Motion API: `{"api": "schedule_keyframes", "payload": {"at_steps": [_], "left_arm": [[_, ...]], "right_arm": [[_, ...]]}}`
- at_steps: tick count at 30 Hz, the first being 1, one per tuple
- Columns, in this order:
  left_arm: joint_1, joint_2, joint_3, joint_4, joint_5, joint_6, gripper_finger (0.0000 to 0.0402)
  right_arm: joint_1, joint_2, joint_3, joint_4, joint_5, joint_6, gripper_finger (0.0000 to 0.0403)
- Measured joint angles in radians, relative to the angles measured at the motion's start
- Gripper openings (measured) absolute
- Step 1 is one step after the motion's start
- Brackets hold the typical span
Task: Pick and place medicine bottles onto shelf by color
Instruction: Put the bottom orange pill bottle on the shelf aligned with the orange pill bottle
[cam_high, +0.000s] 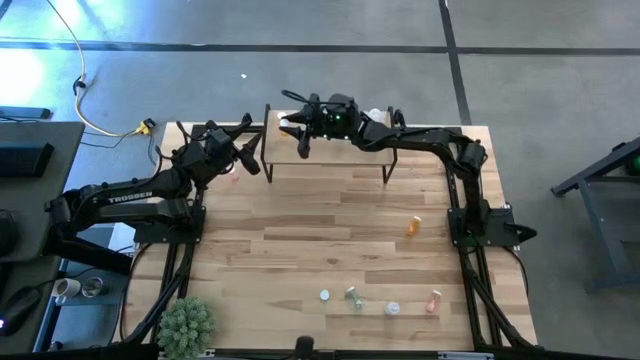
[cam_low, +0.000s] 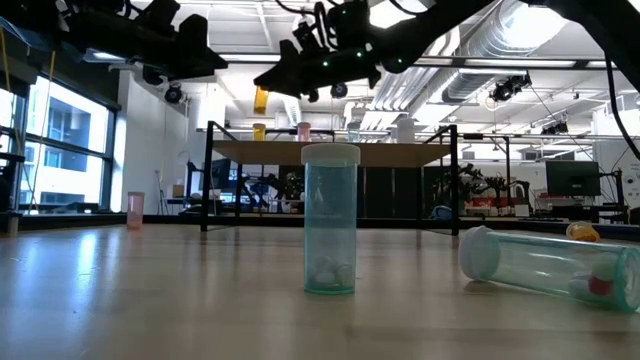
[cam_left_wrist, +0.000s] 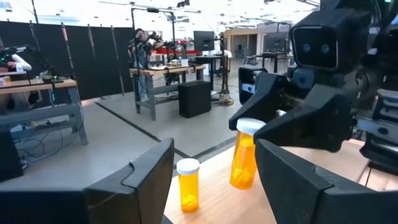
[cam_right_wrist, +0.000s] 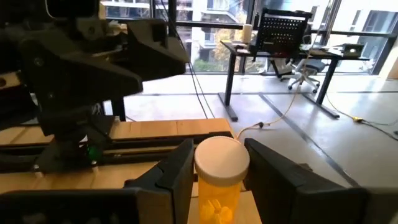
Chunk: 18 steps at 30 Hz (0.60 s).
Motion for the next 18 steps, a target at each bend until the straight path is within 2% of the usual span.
{"api": "schedule_keyframes", "payload": {"at_steps": [18], "left_arm": [[0.0,0.0,0.0,0.0,-0.007,0.0,0.0214]], "right_arm": [[0.031,0.07,-0.001,0.027,0.026,0.006,0.0128]]}}
